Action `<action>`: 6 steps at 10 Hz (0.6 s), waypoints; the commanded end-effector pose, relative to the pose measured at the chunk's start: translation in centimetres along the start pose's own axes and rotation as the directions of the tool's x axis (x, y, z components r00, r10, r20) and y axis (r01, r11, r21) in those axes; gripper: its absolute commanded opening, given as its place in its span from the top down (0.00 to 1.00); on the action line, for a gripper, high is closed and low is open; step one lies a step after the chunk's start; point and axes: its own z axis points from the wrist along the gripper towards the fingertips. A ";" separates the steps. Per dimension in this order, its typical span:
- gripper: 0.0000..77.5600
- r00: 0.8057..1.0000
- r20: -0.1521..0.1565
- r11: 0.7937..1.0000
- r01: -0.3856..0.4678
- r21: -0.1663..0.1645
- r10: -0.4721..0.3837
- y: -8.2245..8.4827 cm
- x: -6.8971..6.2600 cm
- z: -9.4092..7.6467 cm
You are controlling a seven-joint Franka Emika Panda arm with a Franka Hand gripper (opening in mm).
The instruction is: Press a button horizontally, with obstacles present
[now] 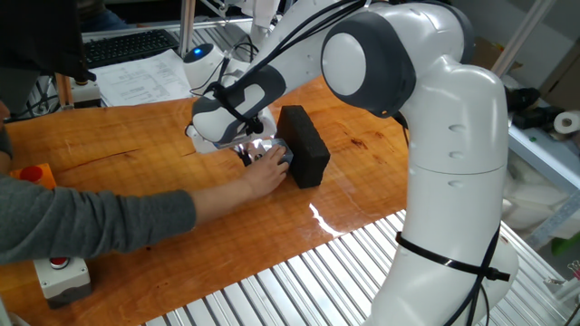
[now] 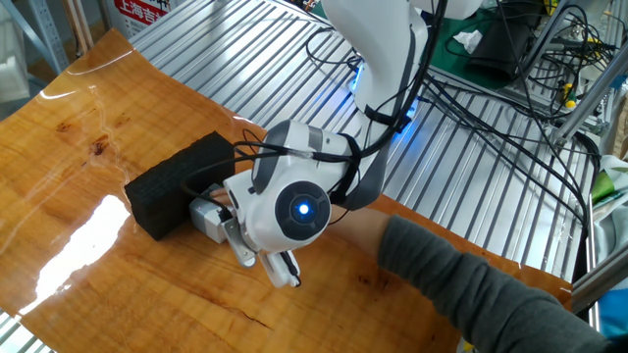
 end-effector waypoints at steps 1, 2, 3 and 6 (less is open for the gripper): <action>1.00 1.000 -0.001 1.000 -0.014 0.008 0.014 -0.2 0.2 0.1; 1.00 1.000 0.002 1.000 -0.016 0.015 0.016 -0.2 0.3 0.2; 1.00 1.000 0.004 1.000 -0.017 0.020 0.017 -0.3 0.4 0.3; 1.00 1.000 0.010 0.999 -0.014 0.033 0.013 -0.6 0.5 0.7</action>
